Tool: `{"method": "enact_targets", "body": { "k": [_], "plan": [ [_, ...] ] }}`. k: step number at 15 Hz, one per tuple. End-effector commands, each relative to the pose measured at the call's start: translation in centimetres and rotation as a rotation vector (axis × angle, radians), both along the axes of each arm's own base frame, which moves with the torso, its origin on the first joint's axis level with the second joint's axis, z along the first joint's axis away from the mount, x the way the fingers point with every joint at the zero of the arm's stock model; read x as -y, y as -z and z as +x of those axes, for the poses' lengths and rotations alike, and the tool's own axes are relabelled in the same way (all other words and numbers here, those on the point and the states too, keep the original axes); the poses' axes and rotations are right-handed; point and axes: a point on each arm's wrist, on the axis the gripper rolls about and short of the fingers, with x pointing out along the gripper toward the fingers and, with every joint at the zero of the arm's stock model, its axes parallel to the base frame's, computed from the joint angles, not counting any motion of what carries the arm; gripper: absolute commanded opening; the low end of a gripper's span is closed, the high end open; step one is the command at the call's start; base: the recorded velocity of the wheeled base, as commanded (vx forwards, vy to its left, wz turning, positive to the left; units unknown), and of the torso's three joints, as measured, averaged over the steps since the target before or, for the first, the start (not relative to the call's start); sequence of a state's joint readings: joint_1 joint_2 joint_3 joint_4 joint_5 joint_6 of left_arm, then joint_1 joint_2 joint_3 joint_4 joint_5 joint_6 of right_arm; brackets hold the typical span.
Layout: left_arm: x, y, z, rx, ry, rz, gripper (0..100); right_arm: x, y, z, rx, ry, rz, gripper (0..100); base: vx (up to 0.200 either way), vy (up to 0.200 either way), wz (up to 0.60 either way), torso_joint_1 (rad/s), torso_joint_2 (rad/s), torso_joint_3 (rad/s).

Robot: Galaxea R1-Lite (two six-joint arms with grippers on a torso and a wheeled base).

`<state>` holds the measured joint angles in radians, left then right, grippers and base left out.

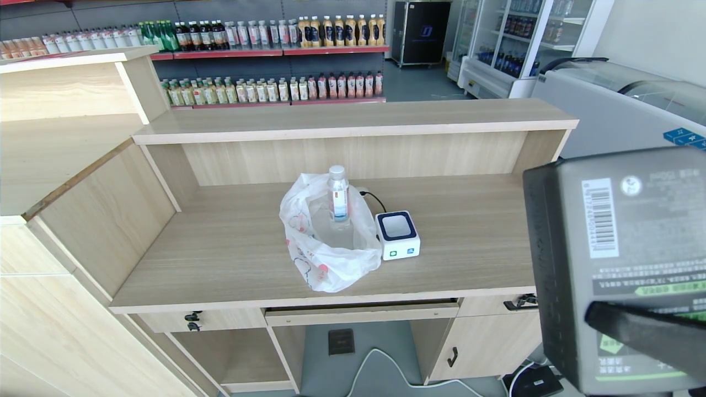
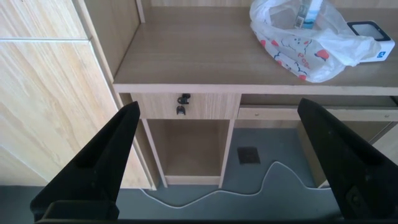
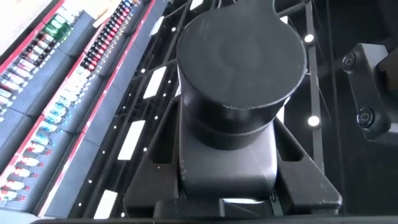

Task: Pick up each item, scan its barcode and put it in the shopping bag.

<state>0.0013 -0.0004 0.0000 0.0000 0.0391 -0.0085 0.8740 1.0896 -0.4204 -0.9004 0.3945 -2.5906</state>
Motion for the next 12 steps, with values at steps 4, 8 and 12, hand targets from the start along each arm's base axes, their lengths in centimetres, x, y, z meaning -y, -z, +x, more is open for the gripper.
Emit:
{"method": "enact_targets", "body": {
  "k": [4,8,12],
  "plan": [
    [0.0,0.0,0.0,0.0,-0.001,-0.001,100,0.85,0.01,-0.81,-0.002,-0.012,0.002,0,0.0,0.0,0.0,0.0,0.0,0.0],
    [0.0,0.0,0.0,0.0,-0.001,-0.001,100,0.86,0.05,-0.87,-0.003,-0.016,0.0,0,0.0,0.0,0.0,0.0,0.0,0.0],
    [0.0,0.0,0.0,0.0,-0.001,-0.001,100,0.89,0.02,-0.9,-0.015,-0.019,0.007,0,0.0,0.0,0.0,0.0,0.0,0.0]
  ]
}}
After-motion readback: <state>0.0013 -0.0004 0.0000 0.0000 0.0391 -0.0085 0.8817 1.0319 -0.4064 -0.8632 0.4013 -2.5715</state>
